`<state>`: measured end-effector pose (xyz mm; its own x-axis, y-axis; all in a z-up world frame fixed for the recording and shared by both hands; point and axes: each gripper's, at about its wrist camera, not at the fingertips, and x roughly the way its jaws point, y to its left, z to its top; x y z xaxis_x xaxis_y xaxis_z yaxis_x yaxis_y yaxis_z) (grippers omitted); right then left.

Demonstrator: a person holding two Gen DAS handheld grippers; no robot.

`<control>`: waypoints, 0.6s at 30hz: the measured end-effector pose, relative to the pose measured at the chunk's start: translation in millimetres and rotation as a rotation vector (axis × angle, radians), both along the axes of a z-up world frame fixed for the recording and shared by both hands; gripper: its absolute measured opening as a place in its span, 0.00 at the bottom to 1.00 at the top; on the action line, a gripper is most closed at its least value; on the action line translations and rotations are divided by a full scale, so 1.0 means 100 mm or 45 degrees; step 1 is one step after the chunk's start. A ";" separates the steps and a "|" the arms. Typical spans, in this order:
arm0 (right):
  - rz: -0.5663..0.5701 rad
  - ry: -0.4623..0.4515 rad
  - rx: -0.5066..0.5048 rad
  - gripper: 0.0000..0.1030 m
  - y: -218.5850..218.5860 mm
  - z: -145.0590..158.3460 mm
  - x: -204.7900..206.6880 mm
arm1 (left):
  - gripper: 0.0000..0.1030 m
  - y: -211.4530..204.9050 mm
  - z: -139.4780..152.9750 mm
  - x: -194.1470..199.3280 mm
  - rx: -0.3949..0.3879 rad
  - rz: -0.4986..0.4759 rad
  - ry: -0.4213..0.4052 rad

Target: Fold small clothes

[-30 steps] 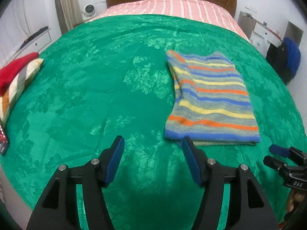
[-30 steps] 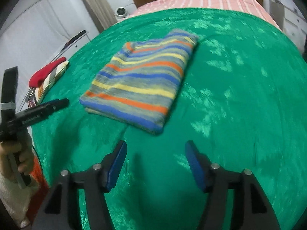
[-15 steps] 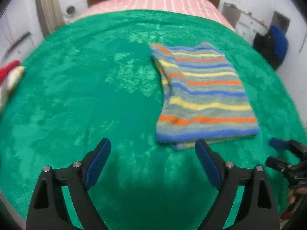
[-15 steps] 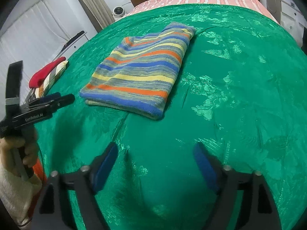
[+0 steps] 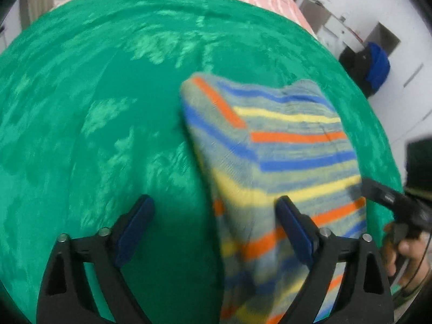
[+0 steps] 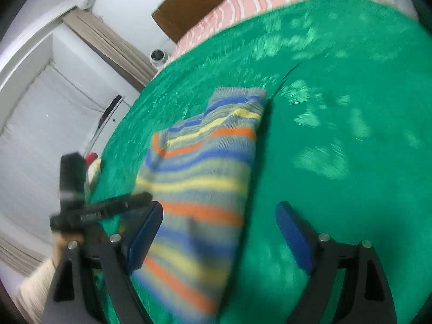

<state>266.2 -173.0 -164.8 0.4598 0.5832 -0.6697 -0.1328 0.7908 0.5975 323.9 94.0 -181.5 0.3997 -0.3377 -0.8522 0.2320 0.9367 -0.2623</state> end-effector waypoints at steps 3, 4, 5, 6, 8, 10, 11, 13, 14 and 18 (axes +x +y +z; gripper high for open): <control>0.046 0.027 0.042 0.52 0.23 -0.13 0.24 | 0.18 -0.17 -0.04 0.00 0.020 -0.072 0.006; 0.051 0.033 -0.018 0.43 0.34 -0.13 0.27 | 0.17 -0.24 -0.02 -0.03 0.072 -0.061 -0.020; 0.057 0.011 -0.165 0.32 0.49 -0.09 0.26 | 0.14 -0.26 0.01 -0.06 0.103 -0.052 -0.051; 0.075 -0.040 -0.322 0.30 0.64 -0.03 0.22 | 0.13 -0.29 0.04 -0.11 0.129 -0.039 -0.081; 0.117 -0.177 -0.606 0.27 0.96 0.13 0.05 | 0.12 -0.29 0.11 -0.19 0.139 -0.013 -0.126; 0.116 -0.263 -0.695 0.26 1.10 0.25 -0.11 | 0.12 -0.23 0.23 -0.30 0.129 -0.001 -0.175; 0.109 -0.299 -0.700 0.26 1.13 0.32 -0.19 | 0.12 -0.20 0.30 -0.36 0.129 0.002 -0.202; 0.088 -0.353 -0.657 0.26 1.16 0.47 -0.31 | 0.12 -0.11 0.46 -0.48 0.121 0.002 -0.255; 0.077 -0.375 -0.634 0.26 1.16 0.54 -0.34 | 0.12 -0.06 0.56 -0.52 0.120 0.008 -0.280; 0.068 -0.434 -0.549 0.26 1.24 0.80 -0.38 | 0.12 0.11 0.86 -0.55 0.108 0.044 -0.337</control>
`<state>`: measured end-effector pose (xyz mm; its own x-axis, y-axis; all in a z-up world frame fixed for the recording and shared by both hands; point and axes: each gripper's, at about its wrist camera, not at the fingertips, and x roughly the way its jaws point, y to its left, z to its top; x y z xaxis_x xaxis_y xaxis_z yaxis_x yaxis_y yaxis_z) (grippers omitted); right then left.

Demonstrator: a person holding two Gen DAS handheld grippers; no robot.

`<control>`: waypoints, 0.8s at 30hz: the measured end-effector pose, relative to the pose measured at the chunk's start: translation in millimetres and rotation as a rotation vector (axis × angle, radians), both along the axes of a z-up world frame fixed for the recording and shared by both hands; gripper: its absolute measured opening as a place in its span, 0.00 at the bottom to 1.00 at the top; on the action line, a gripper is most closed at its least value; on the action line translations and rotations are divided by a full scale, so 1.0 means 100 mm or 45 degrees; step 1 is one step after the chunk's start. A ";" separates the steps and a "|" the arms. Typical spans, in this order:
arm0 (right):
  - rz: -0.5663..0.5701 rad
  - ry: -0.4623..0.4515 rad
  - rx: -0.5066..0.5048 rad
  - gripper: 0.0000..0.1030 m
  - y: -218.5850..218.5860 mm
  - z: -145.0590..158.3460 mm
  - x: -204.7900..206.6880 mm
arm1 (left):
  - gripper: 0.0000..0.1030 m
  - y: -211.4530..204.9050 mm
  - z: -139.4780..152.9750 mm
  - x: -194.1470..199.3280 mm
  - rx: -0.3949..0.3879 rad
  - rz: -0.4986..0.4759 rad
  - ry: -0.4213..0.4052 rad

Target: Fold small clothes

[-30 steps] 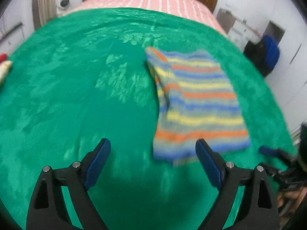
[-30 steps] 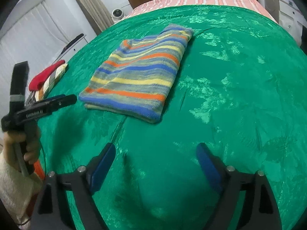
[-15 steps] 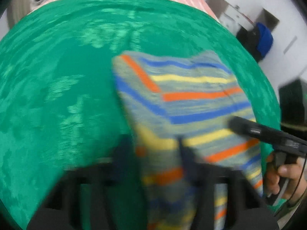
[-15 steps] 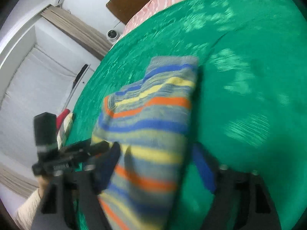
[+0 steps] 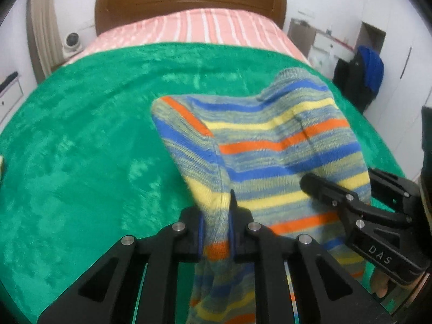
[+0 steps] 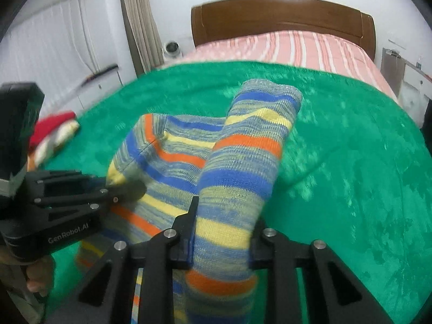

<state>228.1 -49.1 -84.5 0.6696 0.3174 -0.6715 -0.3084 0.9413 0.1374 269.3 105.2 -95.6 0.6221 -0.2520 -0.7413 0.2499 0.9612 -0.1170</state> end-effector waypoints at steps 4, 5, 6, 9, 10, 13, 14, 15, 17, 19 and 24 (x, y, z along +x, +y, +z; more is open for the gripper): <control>0.019 -0.024 0.023 0.26 0.14 0.13 0.09 | 0.13 0.09 0.07 0.12 -0.001 0.032 -0.020; 0.024 -0.022 0.025 0.26 0.16 0.12 0.14 | 0.19 0.08 0.03 0.15 0.023 0.036 -0.024; 0.029 -0.013 0.017 0.27 0.18 0.08 0.18 | 0.31 0.06 -0.06 0.20 0.075 0.044 -0.019; -0.043 0.086 -0.078 0.79 0.17 -0.13 0.33 | 0.75 0.09 -0.33 0.23 0.221 0.127 0.017; -0.078 0.097 -0.090 0.96 0.11 -0.18 0.31 | 0.76 0.13 -0.38 0.18 0.215 0.150 -0.001; -0.100 0.054 -0.074 0.99 -0.04 -0.19 0.17 | 0.90 0.24 -0.42 -0.06 0.181 0.232 -0.062; -0.106 0.040 -0.080 0.99 -0.08 -0.18 0.11 | 0.90 0.27 -0.40 -0.16 0.179 0.275 -0.115; -0.113 0.023 -0.090 1.00 -0.11 -0.16 0.05 | 0.93 0.28 -0.37 -0.27 0.175 0.300 -0.161; -0.139 -0.053 -0.093 1.00 -0.22 -0.08 -0.17 | 0.97 0.28 -0.31 -0.50 0.163 0.328 -0.264; -0.191 -0.180 -0.070 0.99 -0.34 0.07 -0.43 | 0.98 0.25 -0.25 -0.74 0.164 0.334 -0.339; -0.237 -0.311 0.097 1.00 -0.59 0.24 -0.99 | 1.00 0.12 -0.14 -1.25 0.180 0.321 -0.421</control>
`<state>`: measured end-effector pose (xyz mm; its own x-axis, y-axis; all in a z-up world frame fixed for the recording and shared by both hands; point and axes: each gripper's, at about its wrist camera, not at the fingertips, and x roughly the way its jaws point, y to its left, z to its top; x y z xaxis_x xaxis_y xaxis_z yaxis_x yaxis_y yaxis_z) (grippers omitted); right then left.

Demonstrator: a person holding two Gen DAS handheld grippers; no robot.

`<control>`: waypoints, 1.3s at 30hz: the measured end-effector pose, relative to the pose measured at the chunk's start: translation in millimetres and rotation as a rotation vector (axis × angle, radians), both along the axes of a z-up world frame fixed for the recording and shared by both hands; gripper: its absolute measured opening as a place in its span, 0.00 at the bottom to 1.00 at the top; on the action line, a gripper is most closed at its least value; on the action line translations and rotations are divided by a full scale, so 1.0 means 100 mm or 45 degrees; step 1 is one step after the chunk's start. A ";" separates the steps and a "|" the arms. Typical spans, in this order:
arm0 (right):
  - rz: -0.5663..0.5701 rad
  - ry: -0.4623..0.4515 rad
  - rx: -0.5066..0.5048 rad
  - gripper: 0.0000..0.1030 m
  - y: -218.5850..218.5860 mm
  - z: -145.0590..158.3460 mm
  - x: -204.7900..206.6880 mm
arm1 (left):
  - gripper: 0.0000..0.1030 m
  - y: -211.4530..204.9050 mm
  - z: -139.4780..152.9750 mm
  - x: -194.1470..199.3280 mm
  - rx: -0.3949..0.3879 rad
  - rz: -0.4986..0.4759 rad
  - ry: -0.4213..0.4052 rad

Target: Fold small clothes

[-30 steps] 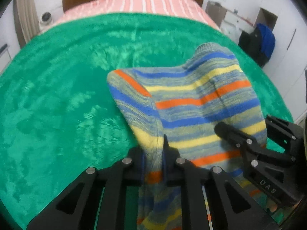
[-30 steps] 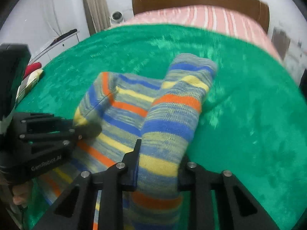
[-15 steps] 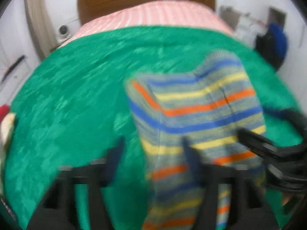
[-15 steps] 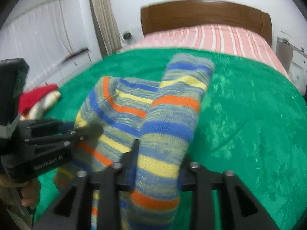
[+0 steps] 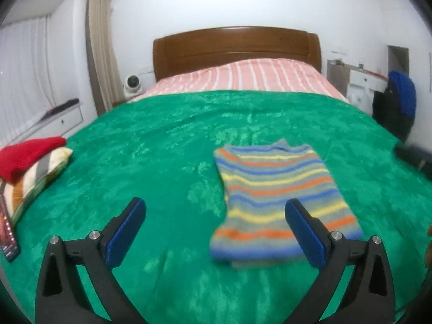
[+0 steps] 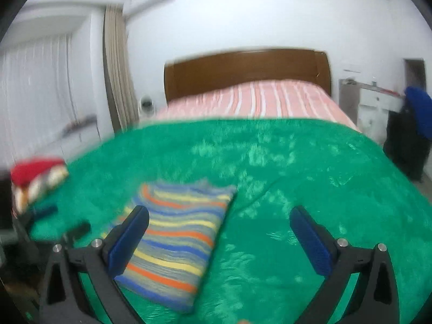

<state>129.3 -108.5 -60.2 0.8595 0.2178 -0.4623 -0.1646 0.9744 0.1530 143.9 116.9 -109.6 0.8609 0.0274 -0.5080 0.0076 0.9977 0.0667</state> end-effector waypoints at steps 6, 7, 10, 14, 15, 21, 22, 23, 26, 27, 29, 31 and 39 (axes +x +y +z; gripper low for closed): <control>0.003 0.178 0.018 1.00 -0.15 -0.12 -0.25 | 1.00 -0.16 0.12 -0.31 0.086 0.083 0.005; 0.000 0.177 0.009 1.00 -0.15 -0.11 -0.29 | 1.00 -0.19 0.14 -0.35 0.115 0.106 -0.002; -0.010 0.174 -0.040 1.00 -0.15 -0.10 -0.45 | 1.00 -0.23 0.20 -0.47 0.126 0.095 0.015; -0.032 0.188 -0.057 1.00 -0.13 -0.12 -0.58 | 1.00 -0.19 0.31 -0.60 -0.005 0.059 0.054; -0.020 0.203 -0.032 1.00 -0.13 -0.11 -0.60 | 1.00 -0.18 0.33 -0.63 -0.027 0.055 0.066; 0.027 0.229 -0.098 1.00 0.04 -0.02 -0.74 | 1.00 -0.19 0.44 -0.85 -0.034 0.061 0.073; 0.032 0.222 -0.127 1.00 0.09 0.01 -0.77 | 1.00 -0.18 0.46 -0.87 -0.041 0.065 0.077; 0.047 0.221 -0.157 1.00 0.15 0.04 -0.81 | 1.00 -0.18 0.49 -0.90 -0.050 0.075 0.085; 0.054 0.209 -0.199 1.00 0.23 0.13 -0.91 | 1.00 -0.19 0.54 -0.99 -0.072 0.068 0.099; 0.054 0.207 -0.203 1.00 0.24 0.16 -0.94 | 1.00 -0.20 0.56 -1.03 -0.075 0.066 0.099; 0.053 0.209 -0.194 1.00 0.24 0.22 -0.98 | 1.00 -0.21 0.59 -1.08 -0.077 0.062 0.105; 0.036 0.209 -0.197 1.00 0.22 0.27 -1.05 | 1.00 -0.24 0.62 -1.12 -0.075 0.061 0.128; 0.038 0.226 -0.226 1.00 0.23 0.40 -1.25 | 1.00 -0.27 0.61 -1.22 -0.084 0.059 0.219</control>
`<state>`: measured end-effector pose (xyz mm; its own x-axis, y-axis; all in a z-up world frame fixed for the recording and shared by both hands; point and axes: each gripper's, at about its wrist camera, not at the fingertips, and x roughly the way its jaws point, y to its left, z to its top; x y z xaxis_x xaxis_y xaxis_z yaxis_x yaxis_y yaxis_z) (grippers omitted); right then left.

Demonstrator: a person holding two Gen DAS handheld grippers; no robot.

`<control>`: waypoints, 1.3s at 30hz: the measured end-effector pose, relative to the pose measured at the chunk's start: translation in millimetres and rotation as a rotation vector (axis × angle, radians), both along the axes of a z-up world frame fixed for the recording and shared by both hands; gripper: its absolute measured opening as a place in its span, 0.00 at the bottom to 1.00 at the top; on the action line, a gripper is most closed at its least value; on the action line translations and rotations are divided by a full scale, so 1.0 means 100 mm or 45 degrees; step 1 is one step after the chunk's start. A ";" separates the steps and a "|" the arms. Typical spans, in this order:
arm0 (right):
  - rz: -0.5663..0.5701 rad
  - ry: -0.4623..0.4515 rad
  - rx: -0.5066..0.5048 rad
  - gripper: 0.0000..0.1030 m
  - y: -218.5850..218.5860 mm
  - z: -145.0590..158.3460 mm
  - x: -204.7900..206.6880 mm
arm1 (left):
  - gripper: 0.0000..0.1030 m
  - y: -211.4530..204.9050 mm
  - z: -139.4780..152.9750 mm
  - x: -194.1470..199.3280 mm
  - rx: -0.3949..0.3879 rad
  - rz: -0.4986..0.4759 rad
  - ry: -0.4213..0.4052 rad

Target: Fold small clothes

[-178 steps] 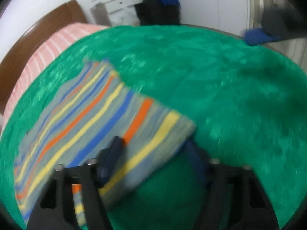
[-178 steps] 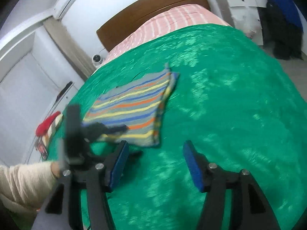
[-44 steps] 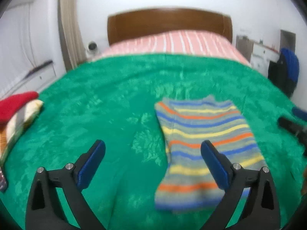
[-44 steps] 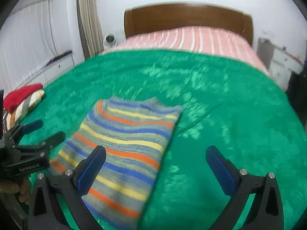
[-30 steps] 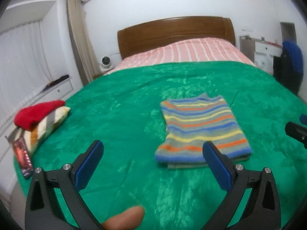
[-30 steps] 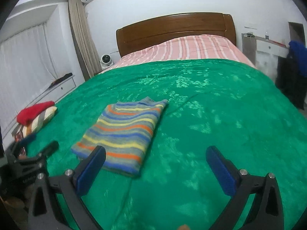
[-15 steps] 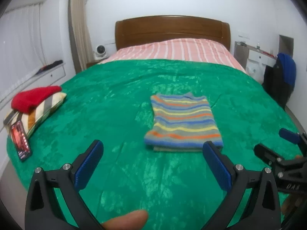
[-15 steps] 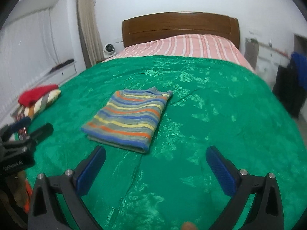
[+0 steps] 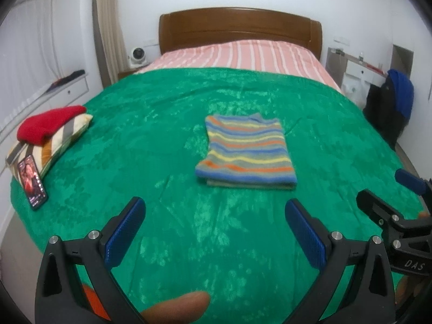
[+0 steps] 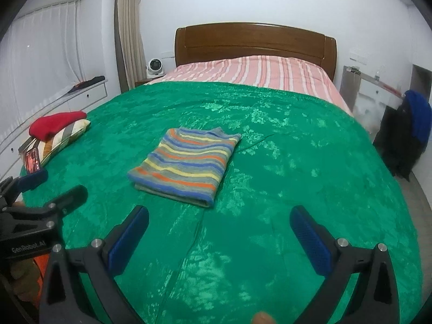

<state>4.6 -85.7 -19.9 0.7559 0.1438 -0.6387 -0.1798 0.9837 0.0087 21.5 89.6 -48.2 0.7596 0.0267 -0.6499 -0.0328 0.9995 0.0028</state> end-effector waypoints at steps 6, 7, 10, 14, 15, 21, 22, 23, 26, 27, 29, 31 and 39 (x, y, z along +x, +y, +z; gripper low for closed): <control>0.013 0.022 -0.002 1.00 0.03 0.03 -0.09 | 1.00 0.02 0.04 -0.11 0.002 0.000 0.001; 0.017 0.022 0.006 1.00 0.02 0.04 -0.11 | 1.00 0.03 0.06 -0.14 0.005 0.005 -0.009; 0.034 -0.043 0.071 1.00 -0.02 0.12 -0.23 | 1.00 0.05 0.13 -0.24 0.013 0.050 -0.055; 0.045 -0.114 0.087 1.00 -0.04 0.27 -0.35 | 1.00 0.12 0.29 -0.36 0.012 0.095 -0.138; 0.048 -0.121 0.080 1.00 -0.03 0.29 -0.36 | 1.00 0.13 0.31 -0.37 0.018 0.103 -0.155; 0.075 -0.090 0.068 1.00 0.00 0.34 -0.39 | 1.00 0.12 0.40 -0.44 0.076 0.098 -0.207; 0.076 -0.092 0.062 1.00 0.00 0.34 -0.40 | 1.00 0.09 0.39 -0.45 0.090 0.081 -0.196; 0.075 -0.094 0.055 1.00 0.01 0.33 -0.42 | 1.00 0.07 0.38 -0.45 0.099 0.068 -0.190; 0.045 -0.080 0.051 1.00 0.00 0.31 -0.42 | 1.00 0.02 0.36 -0.48 0.105 0.020 -0.153; 0.026 -0.068 0.044 1.00 -0.01 0.30 -0.42 | 1.00 0.02 0.35 -0.48 0.097 0.011 -0.137; 0.000 -0.039 0.028 1.00 -0.02 0.28 -0.41 | 1.00 0.01 0.34 -0.48 0.075 -0.009 -0.111; -0.008 -0.013 0.022 1.00 -0.04 0.27 -0.40 | 1.00 -0.01 0.34 -0.49 0.076 -0.020 -0.092; -0.016 0.086 0.012 1.00 -0.11 0.22 -0.43 | 1.00 -0.08 0.33 -0.50 0.101 -0.015 -0.042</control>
<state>-38.0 -96.4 2.5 0.7127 0.1408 -0.6872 -0.1663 0.9856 0.0294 -28.7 81.5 -14.9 0.7810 0.0680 -0.6208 -0.0221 0.9964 0.0813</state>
